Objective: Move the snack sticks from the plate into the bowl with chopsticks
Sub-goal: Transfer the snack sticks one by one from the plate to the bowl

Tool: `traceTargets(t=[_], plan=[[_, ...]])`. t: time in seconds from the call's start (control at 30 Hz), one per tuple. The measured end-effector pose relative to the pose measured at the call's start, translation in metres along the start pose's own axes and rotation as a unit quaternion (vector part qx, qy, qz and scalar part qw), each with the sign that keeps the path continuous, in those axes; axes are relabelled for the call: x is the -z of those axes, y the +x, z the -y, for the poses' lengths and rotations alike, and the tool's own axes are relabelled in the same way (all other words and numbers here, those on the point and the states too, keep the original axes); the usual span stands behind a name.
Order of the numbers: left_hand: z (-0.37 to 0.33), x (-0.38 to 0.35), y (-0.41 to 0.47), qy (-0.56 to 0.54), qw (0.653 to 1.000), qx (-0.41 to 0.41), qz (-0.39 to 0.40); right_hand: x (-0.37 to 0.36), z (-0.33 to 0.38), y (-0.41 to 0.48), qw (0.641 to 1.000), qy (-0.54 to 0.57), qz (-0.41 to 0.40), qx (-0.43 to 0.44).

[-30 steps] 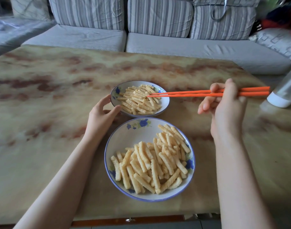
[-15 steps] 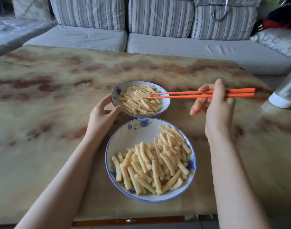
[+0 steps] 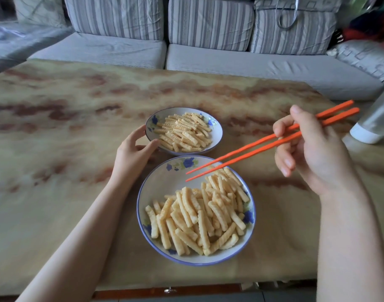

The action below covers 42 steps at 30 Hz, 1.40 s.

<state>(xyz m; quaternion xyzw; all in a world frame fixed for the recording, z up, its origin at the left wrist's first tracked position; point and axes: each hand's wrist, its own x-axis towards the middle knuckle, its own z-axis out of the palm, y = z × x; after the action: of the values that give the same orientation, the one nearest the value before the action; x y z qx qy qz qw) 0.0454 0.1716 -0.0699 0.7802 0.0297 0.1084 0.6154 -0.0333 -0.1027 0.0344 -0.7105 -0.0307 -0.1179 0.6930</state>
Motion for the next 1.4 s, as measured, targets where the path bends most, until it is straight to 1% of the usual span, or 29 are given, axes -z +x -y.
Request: traceTargets(t=[0.1, 0.33, 0.57, 0.77, 0.87, 1.1, 1.23, 1.4], plan=[[0.000, 0.000, 0.000, -0.002, 1.000, 0.001, 0.003, -0.001, 0.004, -0.002, 0.999, 0.010, 0.029, -0.020], [-0.001, 0.000, -0.001, -0.006, 1.000, -0.001, 0.001, 0.005, 0.012, -0.006, 0.999, 0.024, 0.018, -0.026], [-0.001, 0.000, 0.000, 0.000, 1.000, 0.000, -0.001, 0.006, 0.015, -0.011, 0.998, -0.024, 0.038, -0.040], [0.000, 0.000, 0.000, 0.003, 1.000, 0.001, -0.002, -0.004, 0.008, -0.007, 0.998, -0.019, 0.046, -0.048], [0.000, -0.001, 0.000, 0.005, 1.000, 0.003, -0.003, -0.004, 0.006, -0.004, 0.999, 0.002, 0.015, -0.046], [0.000, 0.000, 0.000, 0.000, 1.000, 0.010, -0.001, -0.005, 0.002, 0.003, 0.991, 0.099, -0.095, -0.013], [0.001, 0.000, 0.000, 0.000, 1.000, 0.010, -0.001, -0.017, -0.005, 0.009, 0.979, 0.092, -0.182, 0.009], [0.001, 0.000, 0.001, 0.006, 1.000, 0.006, -0.001, -0.034, -0.027, 0.021, 0.971, 0.060, -0.230, 0.021]])
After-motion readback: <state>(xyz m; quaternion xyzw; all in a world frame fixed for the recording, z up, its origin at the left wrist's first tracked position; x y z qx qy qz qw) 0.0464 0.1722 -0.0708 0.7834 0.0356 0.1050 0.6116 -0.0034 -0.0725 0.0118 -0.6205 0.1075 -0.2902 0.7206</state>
